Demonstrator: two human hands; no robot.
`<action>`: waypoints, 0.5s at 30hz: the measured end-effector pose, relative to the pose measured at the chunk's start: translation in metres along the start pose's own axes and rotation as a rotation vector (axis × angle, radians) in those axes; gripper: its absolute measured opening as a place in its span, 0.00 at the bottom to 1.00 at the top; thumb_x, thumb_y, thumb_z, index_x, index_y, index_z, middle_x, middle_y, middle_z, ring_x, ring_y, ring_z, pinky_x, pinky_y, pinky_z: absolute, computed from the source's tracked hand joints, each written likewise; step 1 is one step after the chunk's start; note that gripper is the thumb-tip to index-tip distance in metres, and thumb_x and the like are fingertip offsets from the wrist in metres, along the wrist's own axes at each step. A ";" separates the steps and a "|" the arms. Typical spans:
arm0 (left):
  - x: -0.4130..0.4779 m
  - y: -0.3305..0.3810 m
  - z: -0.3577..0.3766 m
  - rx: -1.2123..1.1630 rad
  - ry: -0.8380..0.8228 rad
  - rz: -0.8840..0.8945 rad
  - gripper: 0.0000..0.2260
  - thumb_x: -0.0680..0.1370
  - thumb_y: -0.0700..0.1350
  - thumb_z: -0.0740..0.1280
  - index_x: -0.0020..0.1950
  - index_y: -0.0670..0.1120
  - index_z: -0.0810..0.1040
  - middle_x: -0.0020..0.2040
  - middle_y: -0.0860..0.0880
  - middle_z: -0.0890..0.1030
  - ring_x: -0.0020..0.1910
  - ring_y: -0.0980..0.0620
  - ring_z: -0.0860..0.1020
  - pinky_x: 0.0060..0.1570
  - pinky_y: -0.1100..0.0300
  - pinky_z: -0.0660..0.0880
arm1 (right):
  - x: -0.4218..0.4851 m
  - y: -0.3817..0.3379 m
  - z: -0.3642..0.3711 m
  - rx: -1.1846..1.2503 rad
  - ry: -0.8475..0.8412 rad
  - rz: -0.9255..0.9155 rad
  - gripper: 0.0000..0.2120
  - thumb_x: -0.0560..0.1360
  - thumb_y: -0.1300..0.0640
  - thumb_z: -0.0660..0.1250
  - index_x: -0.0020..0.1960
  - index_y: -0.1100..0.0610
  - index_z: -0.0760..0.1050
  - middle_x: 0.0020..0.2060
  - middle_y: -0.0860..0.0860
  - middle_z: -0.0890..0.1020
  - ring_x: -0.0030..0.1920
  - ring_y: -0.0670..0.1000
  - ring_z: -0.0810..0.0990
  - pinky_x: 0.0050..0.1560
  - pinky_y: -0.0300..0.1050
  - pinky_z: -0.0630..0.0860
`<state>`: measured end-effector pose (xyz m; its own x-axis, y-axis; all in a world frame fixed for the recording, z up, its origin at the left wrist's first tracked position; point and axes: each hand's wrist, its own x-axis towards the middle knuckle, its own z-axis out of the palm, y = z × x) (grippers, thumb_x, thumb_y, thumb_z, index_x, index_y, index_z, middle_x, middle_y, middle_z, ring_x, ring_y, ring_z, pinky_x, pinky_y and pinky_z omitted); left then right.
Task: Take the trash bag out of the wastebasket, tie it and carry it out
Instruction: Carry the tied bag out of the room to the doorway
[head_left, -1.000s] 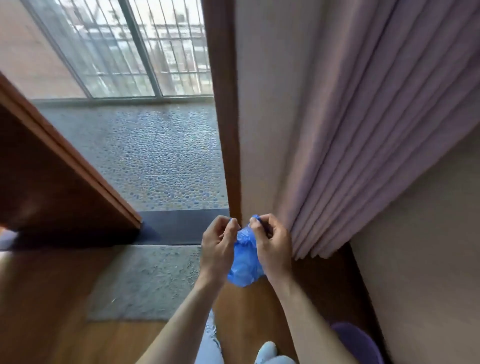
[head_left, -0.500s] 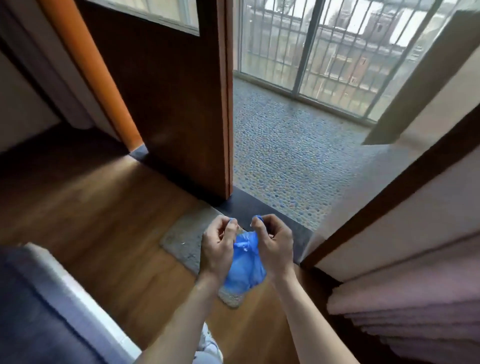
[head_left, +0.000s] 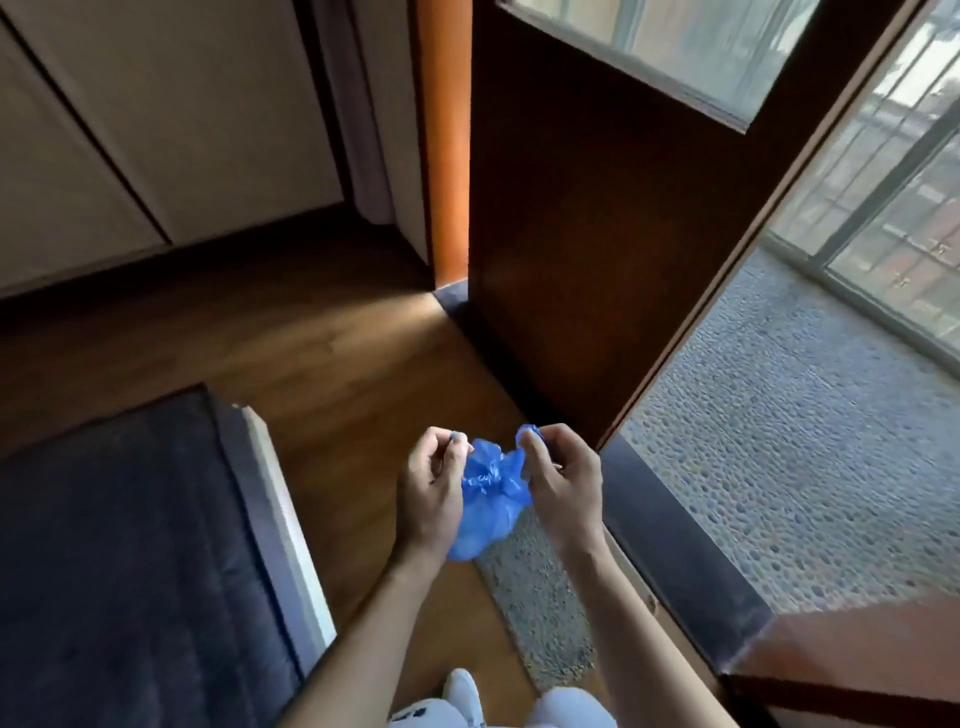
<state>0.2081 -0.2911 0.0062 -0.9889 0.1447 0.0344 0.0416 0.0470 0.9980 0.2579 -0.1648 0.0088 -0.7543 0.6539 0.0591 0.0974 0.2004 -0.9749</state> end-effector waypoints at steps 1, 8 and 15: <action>0.011 -0.001 -0.008 0.007 0.028 0.003 0.12 0.75 0.55 0.62 0.39 0.47 0.74 0.32 0.56 0.75 0.33 0.57 0.71 0.36 0.55 0.69 | 0.008 -0.003 0.013 -0.009 -0.030 -0.009 0.16 0.74 0.45 0.65 0.37 0.57 0.76 0.29 0.59 0.78 0.29 0.48 0.70 0.31 0.53 0.70; 0.087 -0.009 -0.060 0.081 0.121 -0.026 0.11 0.79 0.50 0.61 0.43 0.43 0.75 0.34 0.57 0.75 0.34 0.58 0.71 0.38 0.61 0.69 | 0.066 -0.016 0.100 -0.019 -0.215 -0.030 0.14 0.75 0.49 0.66 0.37 0.58 0.76 0.27 0.54 0.77 0.29 0.45 0.69 0.32 0.48 0.68; 0.184 -0.017 -0.087 0.104 0.240 -0.098 0.10 0.82 0.42 0.62 0.44 0.38 0.75 0.28 0.58 0.74 0.29 0.62 0.69 0.34 0.68 0.66 | 0.154 -0.020 0.189 0.009 -0.365 -0.040 0.13 0.76 0.54 0.68 0.36 0.59 0.75 0.26 0.47 0.71 0.29 0.44 0.67 0.31 0.46 0.66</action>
<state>0.0133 -0.3512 0.0003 -0.9939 -0.1034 -0.0387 -0.0542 0.1518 0.9869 0.0172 -0.2064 -0.0029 -0.9396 0.3417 0.0181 0.0588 0.2134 -0.9752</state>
